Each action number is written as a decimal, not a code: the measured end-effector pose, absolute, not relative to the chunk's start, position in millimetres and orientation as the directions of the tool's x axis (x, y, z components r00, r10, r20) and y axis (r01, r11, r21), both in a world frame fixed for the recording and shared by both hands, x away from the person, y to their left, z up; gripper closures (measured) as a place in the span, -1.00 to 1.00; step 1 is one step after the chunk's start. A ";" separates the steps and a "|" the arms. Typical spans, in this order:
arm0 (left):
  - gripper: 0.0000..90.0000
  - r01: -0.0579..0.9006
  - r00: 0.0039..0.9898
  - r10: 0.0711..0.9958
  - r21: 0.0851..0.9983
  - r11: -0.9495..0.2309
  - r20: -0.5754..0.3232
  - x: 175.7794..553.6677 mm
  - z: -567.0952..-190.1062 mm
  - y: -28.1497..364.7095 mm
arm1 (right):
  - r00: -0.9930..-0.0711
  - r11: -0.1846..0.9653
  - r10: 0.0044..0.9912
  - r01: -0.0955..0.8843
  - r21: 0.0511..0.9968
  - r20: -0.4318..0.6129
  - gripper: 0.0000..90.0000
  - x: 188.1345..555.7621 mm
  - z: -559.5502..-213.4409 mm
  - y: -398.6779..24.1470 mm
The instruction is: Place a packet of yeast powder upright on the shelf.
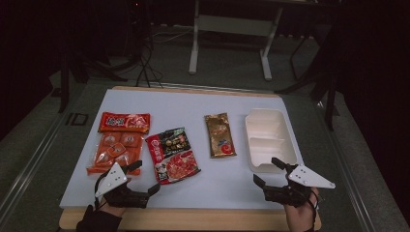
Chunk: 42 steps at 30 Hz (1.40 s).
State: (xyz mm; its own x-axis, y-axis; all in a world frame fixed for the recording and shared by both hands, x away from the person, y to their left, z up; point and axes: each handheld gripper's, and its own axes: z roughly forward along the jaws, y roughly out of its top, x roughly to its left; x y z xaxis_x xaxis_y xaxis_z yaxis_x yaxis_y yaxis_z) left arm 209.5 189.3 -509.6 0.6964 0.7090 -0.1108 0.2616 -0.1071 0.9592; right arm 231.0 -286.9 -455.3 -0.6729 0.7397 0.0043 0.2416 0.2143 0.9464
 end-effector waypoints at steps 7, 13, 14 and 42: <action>-0.96 0.227 0.722 0.686 0.967 -0.114 -0.089 205.9 -504.0 182.0 | -0.666 0.228 0.746 0.243 0.943 -0.008 -0.71 237.2 -459.9 -294.8; -0.96 0.237 0.741 0.665 0.963 -0.126 -0.095 205.9 -507.5 180.3 | -0.682 0.237 0.732 0.254 0.938 0.000 -0.71 234.8 -454.1 -295.1; -0.96 0.239 0.740 0.665 0.963 -0.125 -0.098 205.8 -507.6 180.9 | -0.683 0.240 0.731 0.257 0.936 0.000 -0.71 234.1 -452.3 -294.6; -0.96 0.253 0.753 0.646 0.961 -0.111 -0.124 205.4 -508.7 182.7 | -0.697 0.286 0.716 0.235 0.929 -0.044 -0.77 259.3 -392.6 -257.6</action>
